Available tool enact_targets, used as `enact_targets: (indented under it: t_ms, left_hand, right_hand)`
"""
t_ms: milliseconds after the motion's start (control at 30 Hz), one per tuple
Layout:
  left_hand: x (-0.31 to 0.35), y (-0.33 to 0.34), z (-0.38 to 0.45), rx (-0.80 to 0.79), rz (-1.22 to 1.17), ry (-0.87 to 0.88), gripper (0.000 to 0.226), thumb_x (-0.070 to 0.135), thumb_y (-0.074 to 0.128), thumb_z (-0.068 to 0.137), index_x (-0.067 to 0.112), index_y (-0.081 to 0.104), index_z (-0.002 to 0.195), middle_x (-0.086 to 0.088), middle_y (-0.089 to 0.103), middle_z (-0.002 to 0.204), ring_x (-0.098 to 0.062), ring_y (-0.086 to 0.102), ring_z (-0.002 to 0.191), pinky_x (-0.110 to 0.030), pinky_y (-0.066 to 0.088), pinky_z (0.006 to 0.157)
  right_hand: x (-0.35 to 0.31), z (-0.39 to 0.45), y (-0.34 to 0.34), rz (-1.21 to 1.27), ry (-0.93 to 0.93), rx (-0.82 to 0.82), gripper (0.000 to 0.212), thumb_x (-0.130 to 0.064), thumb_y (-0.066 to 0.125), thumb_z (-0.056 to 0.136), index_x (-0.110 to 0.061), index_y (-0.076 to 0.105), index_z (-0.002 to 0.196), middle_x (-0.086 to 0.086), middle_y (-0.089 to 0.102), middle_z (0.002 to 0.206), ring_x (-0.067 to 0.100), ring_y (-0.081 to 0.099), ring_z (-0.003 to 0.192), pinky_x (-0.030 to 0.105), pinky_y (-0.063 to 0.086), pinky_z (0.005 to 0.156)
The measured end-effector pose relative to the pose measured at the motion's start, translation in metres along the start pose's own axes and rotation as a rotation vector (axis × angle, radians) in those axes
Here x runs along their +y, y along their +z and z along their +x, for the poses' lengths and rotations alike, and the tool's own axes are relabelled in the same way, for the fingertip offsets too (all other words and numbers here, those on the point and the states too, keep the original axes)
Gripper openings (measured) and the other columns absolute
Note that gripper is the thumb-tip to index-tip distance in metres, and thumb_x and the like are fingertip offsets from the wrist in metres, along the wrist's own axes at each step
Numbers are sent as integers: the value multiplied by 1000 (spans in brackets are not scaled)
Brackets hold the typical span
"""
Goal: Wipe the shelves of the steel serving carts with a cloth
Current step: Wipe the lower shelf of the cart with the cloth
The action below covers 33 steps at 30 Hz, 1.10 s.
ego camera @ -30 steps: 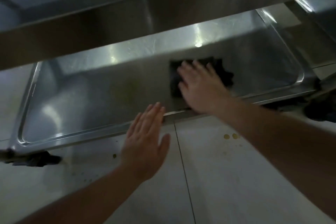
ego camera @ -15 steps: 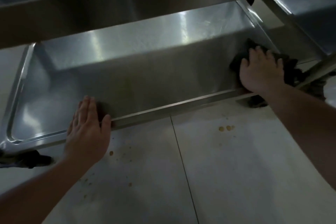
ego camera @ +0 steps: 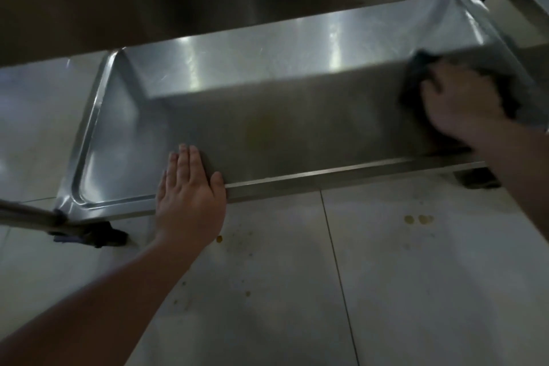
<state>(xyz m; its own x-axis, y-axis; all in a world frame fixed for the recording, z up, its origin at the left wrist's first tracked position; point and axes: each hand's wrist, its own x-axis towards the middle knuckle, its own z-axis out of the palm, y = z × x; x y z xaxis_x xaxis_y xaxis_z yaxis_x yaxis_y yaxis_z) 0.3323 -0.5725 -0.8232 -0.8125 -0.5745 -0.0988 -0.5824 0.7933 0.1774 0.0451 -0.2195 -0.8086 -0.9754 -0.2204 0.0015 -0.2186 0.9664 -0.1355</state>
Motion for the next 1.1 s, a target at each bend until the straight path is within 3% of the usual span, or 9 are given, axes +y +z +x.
enact_targets:
  t_ms: [67, 133, 233, 367, 500, 667, 767, 833, 1100]
  left_hand:
    - [0, -1, 0, -1, 8, 0, 71, 50, 22, 109, 16, 3, 169, -2, -1, 177, -17, -5, 163, -35, -6, 129]
    - [0, -1, 1, -13, 19, -6, 71, 49, 20, 109, 16, 1, 169, -2, -3, 177, -17, -7, 162, -35, -7, 129]
    - [0, -2, 1, -32, 23, -12, 71, 49, 18, 109, 17, -3, 169, -1, -7, 177, -16, -10, 162, -35, -8, 130]
    - [0, -4, 1, -50, 10, -16, 69, 47, 17, 110, 17, -3, 169, 0, -9, 177, -16, -11, 162, -35, -8, 129]
    - [-5, -5, 2, -91, -37, 3, 67, 45, 18, 111, 20, -4, 169, 3, -12, 176, -12, -13, 161, -34, -8, 129]
    - [-20, -10, 2, -86, 5, 80, 68, 50, 17, 110, 24, -3, 169, 7, -11, 176, -9, -12, 161, -32, -11, 128]
    - [-35, -18, 1, -115, 5, 109, 69, 53, 18, 109, 26, -4, 169, 8, -13, 176, -8, -14, 160, -32, -12, 128]
    - [-48, -25, 3, -131, 12, 98, 69, 53, 19, 109, 26, -4, 168, 7, -13, 176, -9, -14, 160, -34, -10, 129]
    - [-94, -47, 25, -139, -24, 33, 67, 47, 27, 110, 24, 5, 169, 4, -2, 177, -14, -6, 162, -37, -2, 129]
  right_hand:
    - [2, 28, -9, 44, 352, -42, 64, -47, 24, 101, -15, 40, 154, 13, 35, 163, 39, 31, 150, 61, 19, 122]
    - [-32, 39, -9, 66, 433, -65, 64, -45, 23, 101, -14, 38, 155, 11, 31, 164, 36, 25, 153, 62, 14, 123]
    - [-122, 24, 8, 87, 72, -63, 63, -46, 25, 100, -13, 45, 150, 14, 40, 159, 36, 36, 146, 58, 22, 121]
    - [-228, -52, 28, 57, -538, -196, 60, -48, 26, 107, -28, 28, 163, -7, 18, 173, 20, 13, 159, 47, 4, 127]
    - [-207, -92, 28, 51, -862, -258, 63, -58, 17, 104, -37, 24, 163, -19, 14, 171, 8, 7, 159, 39, -2, 128]
    - [-88, -17, 29, 20, -449, -23, 66, -53, 26, 101, -21, 47, 154, 7, 42, 163, 35, 40, 148, 58, 27, 122]
    - [-68, 35, 11, 31, 117, -89, 66, -50, 22, 103, -20, 31, 161, 2, 22, 171, 31, 22, 156, 58, 12, 126]
    - [-102, 50, 5, 41, 269, -151, 65, -47, 20, 104, -19, 24, 162, 2, 16, 172, 31, 13, 157, 59, 6, 126]
    - [-314, -52, 29, 29, -713, -328, 58, -49, 33, 108, -31, 26, 163, -8, 16, 173, 18, 10, 159, 46, 3, 127]
